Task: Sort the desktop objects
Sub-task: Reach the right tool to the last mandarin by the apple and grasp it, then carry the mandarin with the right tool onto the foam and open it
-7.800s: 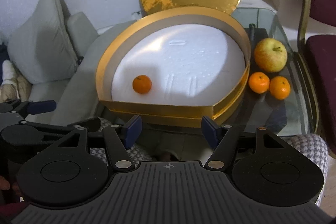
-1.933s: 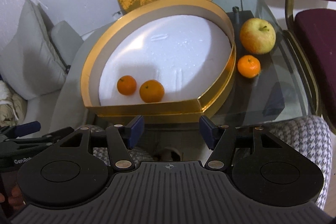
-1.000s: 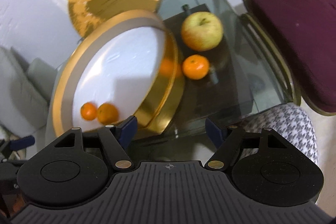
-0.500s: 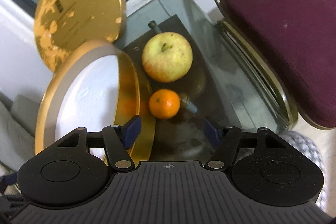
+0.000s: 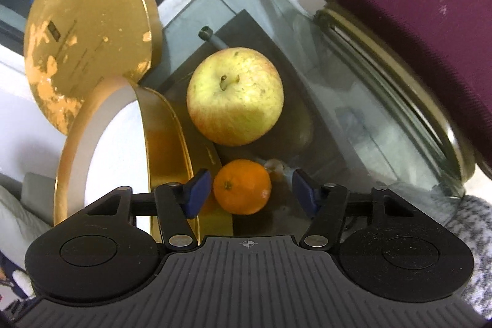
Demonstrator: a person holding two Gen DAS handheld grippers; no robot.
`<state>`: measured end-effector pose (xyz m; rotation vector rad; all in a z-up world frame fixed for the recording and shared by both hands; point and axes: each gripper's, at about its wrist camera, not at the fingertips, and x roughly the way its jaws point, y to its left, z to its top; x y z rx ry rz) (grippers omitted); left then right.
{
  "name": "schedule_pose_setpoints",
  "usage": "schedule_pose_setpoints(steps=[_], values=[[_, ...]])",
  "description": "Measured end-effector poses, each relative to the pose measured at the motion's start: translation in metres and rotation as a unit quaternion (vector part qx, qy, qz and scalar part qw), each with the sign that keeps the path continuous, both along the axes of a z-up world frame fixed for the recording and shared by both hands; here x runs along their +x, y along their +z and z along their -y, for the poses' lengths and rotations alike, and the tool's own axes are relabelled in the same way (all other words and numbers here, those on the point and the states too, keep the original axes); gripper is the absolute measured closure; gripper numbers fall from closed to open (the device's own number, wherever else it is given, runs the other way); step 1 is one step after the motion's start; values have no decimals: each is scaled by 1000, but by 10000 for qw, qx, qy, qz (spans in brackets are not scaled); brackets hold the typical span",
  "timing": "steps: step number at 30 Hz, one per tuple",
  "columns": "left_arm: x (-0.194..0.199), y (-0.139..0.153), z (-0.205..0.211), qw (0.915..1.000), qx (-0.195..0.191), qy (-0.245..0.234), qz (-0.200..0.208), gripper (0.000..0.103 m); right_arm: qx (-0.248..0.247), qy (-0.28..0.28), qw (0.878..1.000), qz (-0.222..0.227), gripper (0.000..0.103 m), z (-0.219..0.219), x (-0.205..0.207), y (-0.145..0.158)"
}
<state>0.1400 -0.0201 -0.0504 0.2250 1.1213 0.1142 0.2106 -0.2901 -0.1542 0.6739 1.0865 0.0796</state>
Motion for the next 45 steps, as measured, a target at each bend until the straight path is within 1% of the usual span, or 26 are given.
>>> schedule_pose_setpoints(steps=[2,7,9,10,13,17,22,26,31,35,38,45], values=[[0,-1,-2,10000,-12,17,-14,1,40,-12,10000,-20,43,-3,2,-2],[-2,-2,-5,10000,-36,80,-1,1,176,-67,9997,-142,44,-7,6,-8],[-4,-1,-7,9999,-47,112,2,1,162,-71,9997,-186,51,-10,8,-10],[-5,-1,-8,9999,-51,132,7,1,108,-85,9997,-195,56,-11,8,-11],[-10,2,-12,9998,-67,196,48,1,116,-142,9996,-199,57,-9,8,-12],[-20,8,-17,9996,-109,251,122,1,-68,-126,9998,-154,58,-8,1,-3],[-37,12,-18,9993,-228,240,187,1,-158,-123,9998,-2,58,-1,-21,18],[-50,16,-23,9986,-369,253,288,1,-278,-142,9994,165,58,2,-46,41],[-65,24,-38,9961,-573,460,494,1,-398,-128,9980,481,58,-2,-74,75],[-74,27,-55,9931,-709,681,633,1,-513,65,9959,741,58,-19,-86,101],[-79,29,-71,9906,-767,859,732,1,-601,272,9939,887,58,-37,-87,114],[-84,34,-110,9834,-775,1365,910,1,-778,824,9886,989,58,-89,-79,123]])
